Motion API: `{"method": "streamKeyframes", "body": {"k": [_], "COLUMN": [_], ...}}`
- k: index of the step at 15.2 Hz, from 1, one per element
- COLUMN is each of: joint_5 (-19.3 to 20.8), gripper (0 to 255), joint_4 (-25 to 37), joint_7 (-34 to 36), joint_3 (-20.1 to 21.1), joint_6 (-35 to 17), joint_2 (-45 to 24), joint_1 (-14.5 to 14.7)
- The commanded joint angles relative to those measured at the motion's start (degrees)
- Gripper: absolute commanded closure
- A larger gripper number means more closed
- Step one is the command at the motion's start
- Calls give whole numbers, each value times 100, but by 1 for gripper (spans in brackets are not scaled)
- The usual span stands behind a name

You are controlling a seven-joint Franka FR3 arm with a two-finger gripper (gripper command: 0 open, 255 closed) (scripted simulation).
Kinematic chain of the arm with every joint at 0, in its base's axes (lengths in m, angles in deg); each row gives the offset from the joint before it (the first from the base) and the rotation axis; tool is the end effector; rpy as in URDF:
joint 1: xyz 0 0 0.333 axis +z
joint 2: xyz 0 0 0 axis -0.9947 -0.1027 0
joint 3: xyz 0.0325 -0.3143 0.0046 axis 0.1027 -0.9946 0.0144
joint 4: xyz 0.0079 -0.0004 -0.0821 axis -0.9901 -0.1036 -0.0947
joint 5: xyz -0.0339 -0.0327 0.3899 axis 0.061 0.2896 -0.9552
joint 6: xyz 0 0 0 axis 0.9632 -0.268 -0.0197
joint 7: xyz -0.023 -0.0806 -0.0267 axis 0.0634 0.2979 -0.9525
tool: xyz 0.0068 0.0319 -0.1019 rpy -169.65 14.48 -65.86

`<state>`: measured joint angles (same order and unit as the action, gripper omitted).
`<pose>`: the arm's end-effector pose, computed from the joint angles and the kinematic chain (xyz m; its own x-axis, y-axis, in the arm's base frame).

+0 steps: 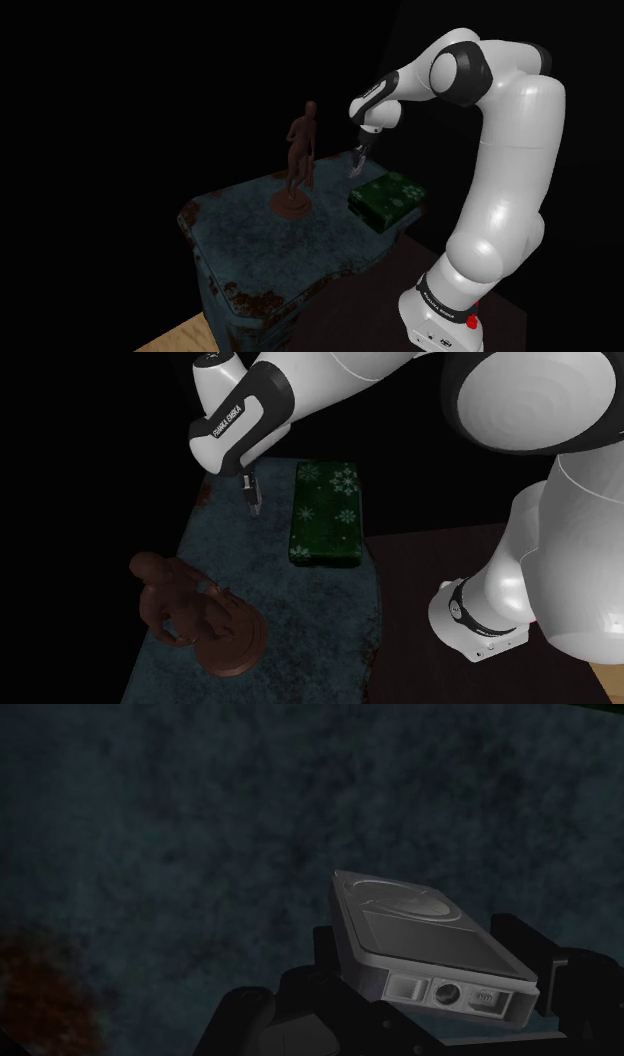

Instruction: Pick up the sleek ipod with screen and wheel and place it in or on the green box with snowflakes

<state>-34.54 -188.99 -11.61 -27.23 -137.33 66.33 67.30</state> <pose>0.4728 -0.3673 0.2622 0.9972 0.0741 -0.0020 0.0741 -0.9973 -0.0002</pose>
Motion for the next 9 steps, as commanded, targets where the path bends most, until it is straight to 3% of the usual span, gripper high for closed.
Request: {"method": "streamKeyframes", "body": {"k": [1,9], "joint_5": [69,308], "gripper": [255,255], "joint_4": [18,140], "joint_7": [50,207], "joint_3": [-38,-153], "joint_6": [130,626], "joint_2": [119,525], "joint_1": [33,119]}}
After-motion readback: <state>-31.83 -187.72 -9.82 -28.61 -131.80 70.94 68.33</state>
